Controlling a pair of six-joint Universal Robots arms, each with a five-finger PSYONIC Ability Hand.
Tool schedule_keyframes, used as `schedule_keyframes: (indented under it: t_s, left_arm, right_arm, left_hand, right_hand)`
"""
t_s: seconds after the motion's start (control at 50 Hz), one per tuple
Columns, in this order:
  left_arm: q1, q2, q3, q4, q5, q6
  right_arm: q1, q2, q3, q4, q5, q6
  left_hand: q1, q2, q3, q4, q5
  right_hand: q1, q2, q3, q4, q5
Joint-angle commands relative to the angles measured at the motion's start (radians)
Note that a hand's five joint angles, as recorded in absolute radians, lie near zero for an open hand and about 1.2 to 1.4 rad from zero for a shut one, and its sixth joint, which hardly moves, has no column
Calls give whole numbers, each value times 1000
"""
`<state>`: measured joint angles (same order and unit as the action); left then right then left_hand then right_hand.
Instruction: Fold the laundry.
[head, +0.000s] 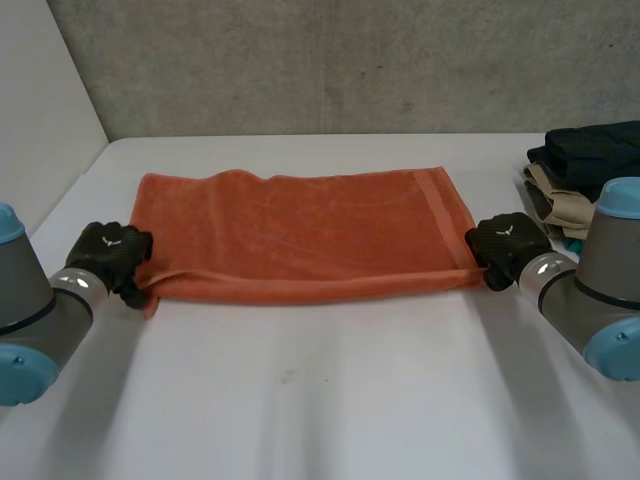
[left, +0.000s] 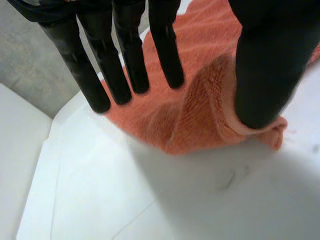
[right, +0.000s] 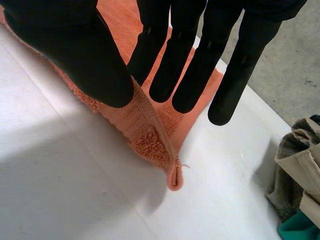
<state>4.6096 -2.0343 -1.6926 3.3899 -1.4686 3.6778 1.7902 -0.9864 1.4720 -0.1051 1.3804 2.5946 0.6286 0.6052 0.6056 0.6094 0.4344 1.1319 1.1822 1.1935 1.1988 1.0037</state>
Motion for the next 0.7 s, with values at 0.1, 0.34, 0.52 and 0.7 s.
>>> schedule_keyframes:
  t_s: [0.1,0.34,0.52,0.7]
  left_arm:
    - [49,-61,59,-95,28,-13]
    - [101,97,160,-325,74,-183]
    - [170,391,215,-529,160,-196]
    - [166,480,174,-791,225,56]
  right_arm:
    - [5,-23,19,1,-8,-4]
    - [3,-87,4,76,-4,-45]
    - [-80,-383,-94,408,-8,-241]
    - [-124,-500,-128,679,-78,-412]
  left_hand:
    - [623,647,646,643,643]
    - [768,791,791,787,787]
    - [768,791,791,787,787]
    - [768,791,791,787,787]
  right_hand:
    - [264,214,203,197,218]
    - [264,214,203,197,218]
    - [264,214,203,197,218]
    - [264,214,203,197,218]
